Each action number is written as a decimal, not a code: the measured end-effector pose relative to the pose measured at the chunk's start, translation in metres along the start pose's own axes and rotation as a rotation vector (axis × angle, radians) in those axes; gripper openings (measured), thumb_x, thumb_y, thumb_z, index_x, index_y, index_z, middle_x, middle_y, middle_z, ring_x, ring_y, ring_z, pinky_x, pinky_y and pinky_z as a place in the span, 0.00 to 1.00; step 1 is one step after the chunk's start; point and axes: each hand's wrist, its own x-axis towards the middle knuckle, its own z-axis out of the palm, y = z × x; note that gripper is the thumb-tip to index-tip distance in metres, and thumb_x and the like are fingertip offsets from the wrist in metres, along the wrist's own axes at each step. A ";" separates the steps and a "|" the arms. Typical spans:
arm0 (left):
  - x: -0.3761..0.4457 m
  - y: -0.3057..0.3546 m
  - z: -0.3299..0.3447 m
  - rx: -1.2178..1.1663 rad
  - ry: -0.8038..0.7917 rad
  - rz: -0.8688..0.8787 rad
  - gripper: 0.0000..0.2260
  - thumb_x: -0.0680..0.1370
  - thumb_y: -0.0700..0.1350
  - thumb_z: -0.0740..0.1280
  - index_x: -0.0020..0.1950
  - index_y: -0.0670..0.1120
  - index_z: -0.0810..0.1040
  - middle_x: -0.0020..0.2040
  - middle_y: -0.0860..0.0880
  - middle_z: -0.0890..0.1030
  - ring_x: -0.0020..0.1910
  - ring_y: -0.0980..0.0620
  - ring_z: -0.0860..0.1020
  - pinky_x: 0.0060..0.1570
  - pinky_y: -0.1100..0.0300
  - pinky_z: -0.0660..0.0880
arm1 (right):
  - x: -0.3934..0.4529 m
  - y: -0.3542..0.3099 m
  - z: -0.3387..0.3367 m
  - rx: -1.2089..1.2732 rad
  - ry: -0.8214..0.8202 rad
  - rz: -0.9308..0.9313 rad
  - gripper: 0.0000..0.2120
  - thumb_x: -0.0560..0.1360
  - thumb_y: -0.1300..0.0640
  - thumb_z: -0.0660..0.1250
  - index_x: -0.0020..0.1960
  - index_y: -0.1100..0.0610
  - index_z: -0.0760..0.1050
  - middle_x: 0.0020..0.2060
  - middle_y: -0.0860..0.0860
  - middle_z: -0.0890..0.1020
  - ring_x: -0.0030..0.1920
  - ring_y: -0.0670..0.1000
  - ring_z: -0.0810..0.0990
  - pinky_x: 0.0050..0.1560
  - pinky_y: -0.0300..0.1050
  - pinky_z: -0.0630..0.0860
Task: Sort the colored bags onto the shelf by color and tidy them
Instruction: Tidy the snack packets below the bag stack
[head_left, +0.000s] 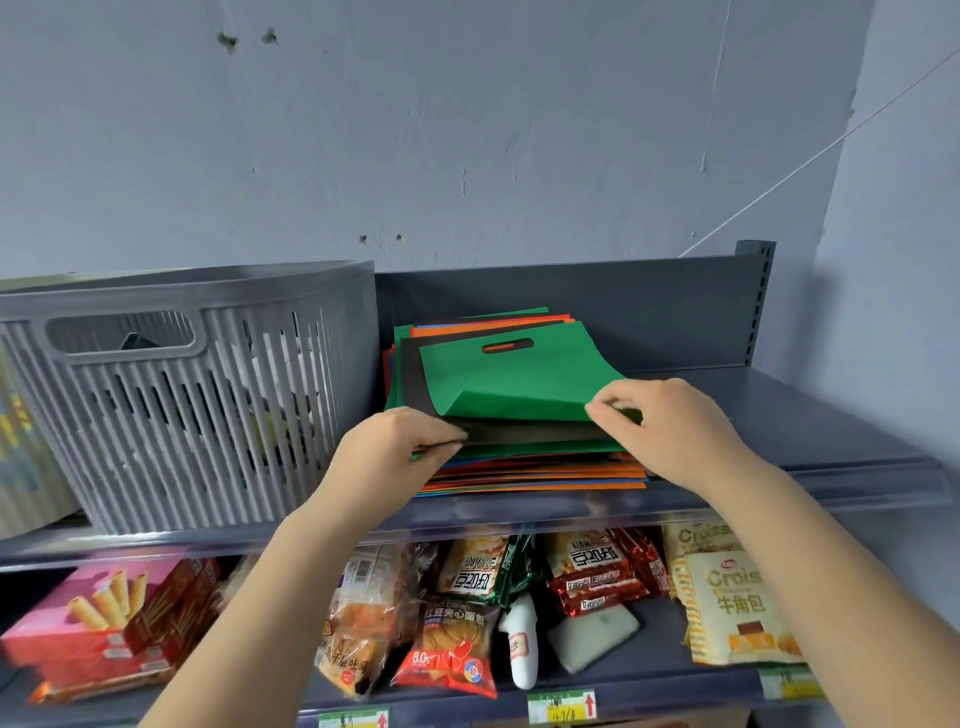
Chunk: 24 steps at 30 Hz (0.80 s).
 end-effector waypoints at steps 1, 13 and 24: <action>-0.002 0.001 -0.001 0.036 0.032 0.022 0.06 0.74 0.40 0.70 0.47 0.48 0.85 0.41 0.55 0.82 0.44 0.57 0.77 0.47 0.58 0.77 | -0.003 -0.001 -0.004 0.048 -0.030 0.013 0.17 0.78 0.43 0.56 0.56 0.49 0.79 0.51 0.45 0.83 0.50 0.48 0.79 0.50 0.45 0.75; 0.011 0.021 -0.017 0.174 0.123 -0.575 0.19 0.74 0.59 0.66 0.42 0.42 0.71 0.36 0.49 0.74 0.37 0.49 0.72 0.33 0.57 0.63 | 0.016 0.041 -0.008 0.081 -0.204 0.387 0.30 0.75 0.43 0.65 0.70 0.61 0.67 0.68 0.56 0.72 0.66 0.56 0.71 0.61 0.48 0.69; 0.025 0.033 -0.014 -0.047 -0.043 -0.787 0.11 0.77 0.42 0.65 0.37 0.38 0.74 0.27 0.45 0.69 0.24 0.49 0.64 0.27 0.62 0.61 | 0.017 0.052 -0.011 0.356 -0.120 0.530 0.13 0.74 0.58 0.70 0.50 0.69 0.80 0.40 0.60 0.79 0.37 0.59 0.78 0.34 0.44 0.68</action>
